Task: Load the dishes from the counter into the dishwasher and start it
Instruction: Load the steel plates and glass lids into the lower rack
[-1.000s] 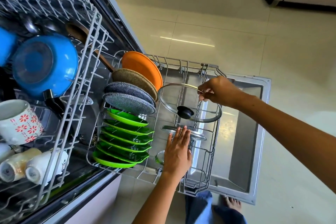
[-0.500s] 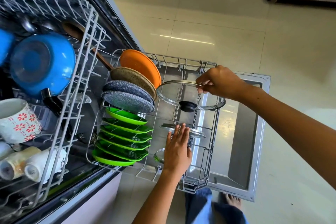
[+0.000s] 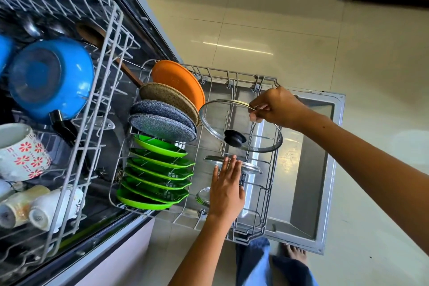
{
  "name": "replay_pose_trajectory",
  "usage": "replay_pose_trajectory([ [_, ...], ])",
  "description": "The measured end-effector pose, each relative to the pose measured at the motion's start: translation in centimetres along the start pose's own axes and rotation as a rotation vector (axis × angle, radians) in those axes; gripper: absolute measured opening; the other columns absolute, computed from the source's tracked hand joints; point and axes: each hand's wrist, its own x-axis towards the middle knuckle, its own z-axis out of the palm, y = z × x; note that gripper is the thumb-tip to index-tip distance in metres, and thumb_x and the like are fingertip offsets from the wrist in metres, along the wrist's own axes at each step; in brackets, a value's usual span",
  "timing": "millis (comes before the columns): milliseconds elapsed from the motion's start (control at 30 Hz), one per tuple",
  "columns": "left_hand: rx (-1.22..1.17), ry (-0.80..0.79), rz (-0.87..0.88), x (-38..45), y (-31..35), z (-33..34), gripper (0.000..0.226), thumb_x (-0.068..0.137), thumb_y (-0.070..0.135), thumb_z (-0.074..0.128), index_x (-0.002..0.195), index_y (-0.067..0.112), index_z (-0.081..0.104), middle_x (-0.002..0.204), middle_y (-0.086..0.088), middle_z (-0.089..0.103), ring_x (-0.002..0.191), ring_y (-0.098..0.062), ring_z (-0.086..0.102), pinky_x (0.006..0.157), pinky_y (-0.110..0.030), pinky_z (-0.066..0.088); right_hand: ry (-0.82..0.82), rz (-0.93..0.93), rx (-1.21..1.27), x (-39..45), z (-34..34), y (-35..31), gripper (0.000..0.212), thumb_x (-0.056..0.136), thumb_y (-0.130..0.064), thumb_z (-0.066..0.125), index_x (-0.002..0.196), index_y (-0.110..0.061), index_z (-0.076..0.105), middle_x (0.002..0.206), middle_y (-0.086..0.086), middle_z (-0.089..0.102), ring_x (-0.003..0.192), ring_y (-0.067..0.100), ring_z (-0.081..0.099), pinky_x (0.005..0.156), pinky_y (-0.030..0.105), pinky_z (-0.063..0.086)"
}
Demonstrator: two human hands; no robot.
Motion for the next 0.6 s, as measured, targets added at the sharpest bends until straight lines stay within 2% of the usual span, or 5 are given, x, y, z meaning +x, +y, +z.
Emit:
replay_pose_trajectory([
  [67, 0.014, -0.002, 0.001, 0.0, 0.0, 0.0, 0.083, 0.071, 0.02, 0.077, 0.142, 0.011, 0.036, 0.149, -0.007, 0.033, 0.137, -0.024, 0.03, 0.112, -0.049, 0.019, -0.005, -0.002, -0.03, 0.2, 0.8, -0.1, 0.02, 0.086, -0.016, 0.066, 0.105, -0.011, 0.07, 0.1, 0.005, 0.071, 0.091, 0.019, 0.067, 0.084, 0.034, 0.053],
  [200, -0.002, -0.024, 0.0, 0.0, 0.0, -0.2, 0.083, 0.073, 0.019, 0.075, 0.143, 0.012, 0.031, 0.15, -0.007, 0.031, 0.138, -0.024, 0.029, 0.115, -0.049, 0.015, -0.013, -0.058, -0.109, 0.6, 1.6, -0.6, 0.021, 0.087, -0.019, 0.065, 0.106, -0.012, 0.069, 0.099, 0.007, 0.071, 0.091, 0.023, 0.067, 0.081, 0.04, 0.054],
  [400, 0.024, -0.043, 0.012, 0.1, -0.1, -0.6, 0.079, 0.068, 0.021, 0.079, 0.139, 0.01, 0.045, 0.147, -0.007, 0.039, 0.135, -0.025, 0.038, 0.105, -0.055, 0.021, -0.039, -0.078, -0.115, -0.1, 0.4, 0.5, 0.021, 0.086, -0.015, 0.066, 0.104, -0.006, 0.069, 0.099, 0.01, 0.071, 0.09, 0.023, 0.068, 0.082, 0.033, 0.052],
  [500, 0.02, -0.035, 0.009, 0.1, -0.1, -0.5, 0.08, 0.068, 0.02, 0.079, 0.139, 0.009, 0.045, 0.147, -0.008, 0.039, 0.135, -0.025, 0.038, 0.105, -0.055, 0.022, 0.001, -0.105, -0.098, -0.8, 0.3, 0.4, 0.024, 0.085, -0.015, 0.067, 0.107, -0.008, 0.069, 0.101, 0.008, 0.071, 0.09, 0.022, 0.068, 0.078, 0.027, 0.048],
  [600, 0.003, -0.043, -0.004, 0.0, 0.1, -0.5, 0.08, 0.069, 0.018, 0.078, 0.141, 0.009, 0.042, 0.148, -0.008, 0.036, 0.136, -0.026, 0.035, 0.106, -0.055, 0.019, 0.033, -0.156, -0.126, -0.8, 0.4, -0.1, 0.028, 0.085, -0.017, 0.067, 0.112, -0.009, 0.068, 0.104, 0.007, 0.071, 0.091, 0.022, 0.068, 0.08, 0.03, 0.05],
])
